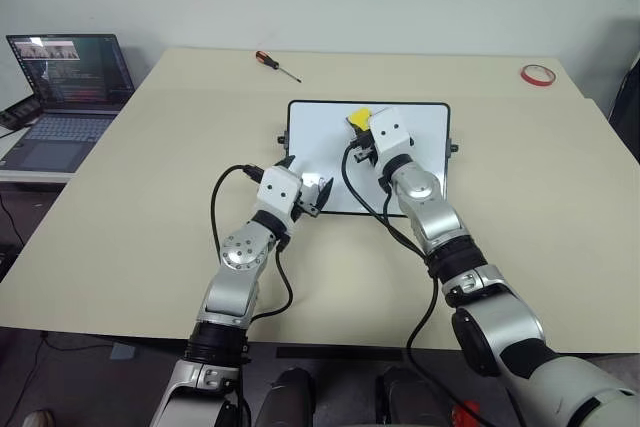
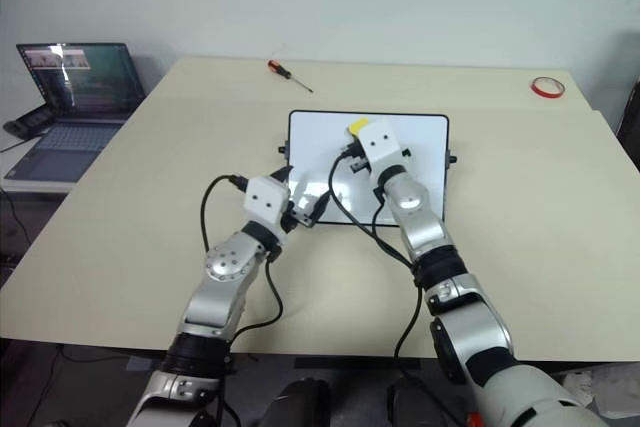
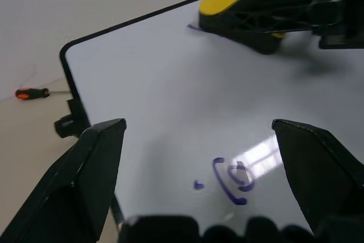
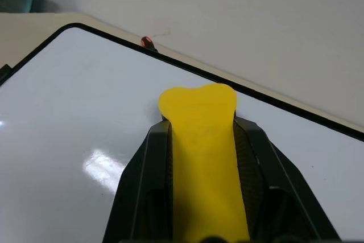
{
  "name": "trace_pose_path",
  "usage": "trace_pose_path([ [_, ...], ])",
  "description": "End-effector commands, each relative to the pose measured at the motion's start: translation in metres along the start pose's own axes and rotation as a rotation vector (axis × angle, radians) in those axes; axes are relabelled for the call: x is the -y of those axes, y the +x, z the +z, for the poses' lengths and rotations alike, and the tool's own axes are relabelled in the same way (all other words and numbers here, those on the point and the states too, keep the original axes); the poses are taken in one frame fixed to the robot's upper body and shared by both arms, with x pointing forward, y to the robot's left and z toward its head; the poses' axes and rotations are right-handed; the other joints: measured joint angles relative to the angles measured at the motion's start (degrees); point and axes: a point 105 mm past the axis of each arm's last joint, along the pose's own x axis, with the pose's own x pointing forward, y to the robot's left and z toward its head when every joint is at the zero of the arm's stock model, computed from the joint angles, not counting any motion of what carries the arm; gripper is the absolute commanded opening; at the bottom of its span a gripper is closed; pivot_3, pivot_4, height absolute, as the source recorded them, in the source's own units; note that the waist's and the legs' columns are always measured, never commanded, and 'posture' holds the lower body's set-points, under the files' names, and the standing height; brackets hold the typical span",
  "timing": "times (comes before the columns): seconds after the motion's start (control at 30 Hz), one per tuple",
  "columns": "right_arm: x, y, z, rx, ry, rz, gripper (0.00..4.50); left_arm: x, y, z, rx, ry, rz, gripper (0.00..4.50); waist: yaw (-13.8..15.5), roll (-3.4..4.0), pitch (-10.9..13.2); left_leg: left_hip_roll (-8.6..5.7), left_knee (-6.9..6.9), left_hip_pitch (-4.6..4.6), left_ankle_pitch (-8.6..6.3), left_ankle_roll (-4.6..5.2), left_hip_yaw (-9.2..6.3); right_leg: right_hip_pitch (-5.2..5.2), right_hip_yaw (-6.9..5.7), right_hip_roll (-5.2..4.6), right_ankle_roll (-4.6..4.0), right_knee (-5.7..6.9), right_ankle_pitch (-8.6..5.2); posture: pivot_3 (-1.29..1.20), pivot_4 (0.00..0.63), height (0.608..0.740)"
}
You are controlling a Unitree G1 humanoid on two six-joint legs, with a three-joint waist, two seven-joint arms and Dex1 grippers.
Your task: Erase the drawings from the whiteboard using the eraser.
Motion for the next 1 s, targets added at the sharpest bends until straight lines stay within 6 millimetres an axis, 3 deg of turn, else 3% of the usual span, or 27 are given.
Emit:
trace_pose_path([
  [0.03, 0.006, 0.001, -0.003, -0.016, -0.020, -0.026, 1.11, -0.001, 0.003, 0.020, 0.070, 0.016, 0.001, 4.50, 0.0, 0.00, 0.0, 0.00, 0.01, 0.01, 0.00, 0.00, 0.00, 0.00, 0.00, 0.00, 0.00, 0.03, 0.00, 0.00, 0.150, 0.740],
  [0.47, -0.058, -0.002, 0.012, 0.029, -0.010, 0.261, 1.11, -0.006, 0.008, 0.024, 0.080, 0.019, 0.009, 4.50, -1.5, 0.01, 0.0, 0.03, 0.03, 0.03, 0.00, 0.00, 0.00, -0.05, 0.03, 0.03, 0.00, 0.17, 0.00, 0.00, 0.150, 0.740],
  [0.57, -0.048, 0.003, 0.011, 0.008, -0.022, 0.240, 1.11, -0.007, 0.008, 0.023, 0.078, 0.020, 0.015, 4.50, -1.3, 0.01, 0.0, 0.03, 0.03, 0.00, 0.00, 0.00, -0.03, -0.08, 0.01, 0.04, -0.01, 0.17, 0.00, 0.00, 0.150, 0.740],
  [0.8, 0.009, 0.014, 0.017, 0.024, -0.128, -0.037, 1.11, -0.002, 0.008, 0.022, 0.076, 0.013, 0.009, 4.50, -0.8, 0.01, 0.0, 0.00, 0.04, 0.01, 0.01, 0.00, -0.07, -0.06, -0.02, 0.02, 0.00, 0.18, 0.00, 0.00, 0.150, 0.740],
  [1.0, 0.006, 0.016, 0.025, 0.054, -0.137, -0.070, 1.11, -0.002, 0.011, 0.023, 0.078, 0.012, 0.003, 4.50, -0.9, 0.01, 0.0, -0.01, 0.03, -0.02, 0.01, -0.01, -0.02, -0.07, 0.01, -0.01, -0.01, 0.15, 0.00, 0.00, 0.150, 0.740],
])
